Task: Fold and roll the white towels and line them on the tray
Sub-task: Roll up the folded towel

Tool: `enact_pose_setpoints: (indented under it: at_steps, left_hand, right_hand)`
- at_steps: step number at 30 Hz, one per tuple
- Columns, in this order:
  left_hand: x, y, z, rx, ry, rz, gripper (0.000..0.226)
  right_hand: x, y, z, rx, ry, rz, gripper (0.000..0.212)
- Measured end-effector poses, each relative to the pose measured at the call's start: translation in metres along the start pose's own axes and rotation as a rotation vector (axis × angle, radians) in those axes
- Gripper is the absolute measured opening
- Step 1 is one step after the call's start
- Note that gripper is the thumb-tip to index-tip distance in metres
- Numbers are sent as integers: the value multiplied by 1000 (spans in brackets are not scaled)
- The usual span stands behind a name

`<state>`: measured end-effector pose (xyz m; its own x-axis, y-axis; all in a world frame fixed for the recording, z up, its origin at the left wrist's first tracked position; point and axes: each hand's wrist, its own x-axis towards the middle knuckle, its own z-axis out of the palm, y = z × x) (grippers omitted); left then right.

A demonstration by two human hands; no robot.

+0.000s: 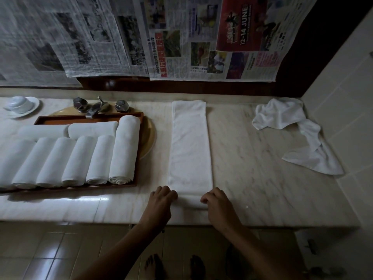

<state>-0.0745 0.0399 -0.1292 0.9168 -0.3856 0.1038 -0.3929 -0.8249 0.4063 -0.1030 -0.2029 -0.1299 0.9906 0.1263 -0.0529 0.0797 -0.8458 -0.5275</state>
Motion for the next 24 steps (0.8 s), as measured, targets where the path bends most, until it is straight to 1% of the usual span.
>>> enact_pose_setpoints:
  at_steps: [2, 6, 11, 15, 18, 20, 22, 24]
  left_hand:
    - [-7, -2, 4, 12, 9, 37, 49]
    - [-14, -6, 5, 47, -22, 97, 45]
    - [-4, -6, 5, 85, -35, 107, 49]
    - [-1, -9, 3, 98, -73, 99, 49]
    - [0, -6, -4, 20, -107, 25, 41]
    - [-2, -5, -12, -97, -136, -56, 33]
    - [-2, -3, -20, -254, -161, -167, 26]
    - [-2, -3, -26, -395, -162, -300, 22]
  right_hand:
    - [-4, 3, 2, -15, 8, -11, 44]
    - [-9, 4, 0, -51, 22, -85, 32]
    - [0, 6, -1, -152, -30, -118, 48]
    - [2, 10, -4, -196, -61, -134, 49]
    - [-1, 9, -8, -201, -85, -100, 48]
    - [-2, 6, -14, -171, -136, -28, 46]
    - [-2, 7, -21, -47, -168, 102, 40]
    - [-2, 9, -25, 136, -142, 216, 33]
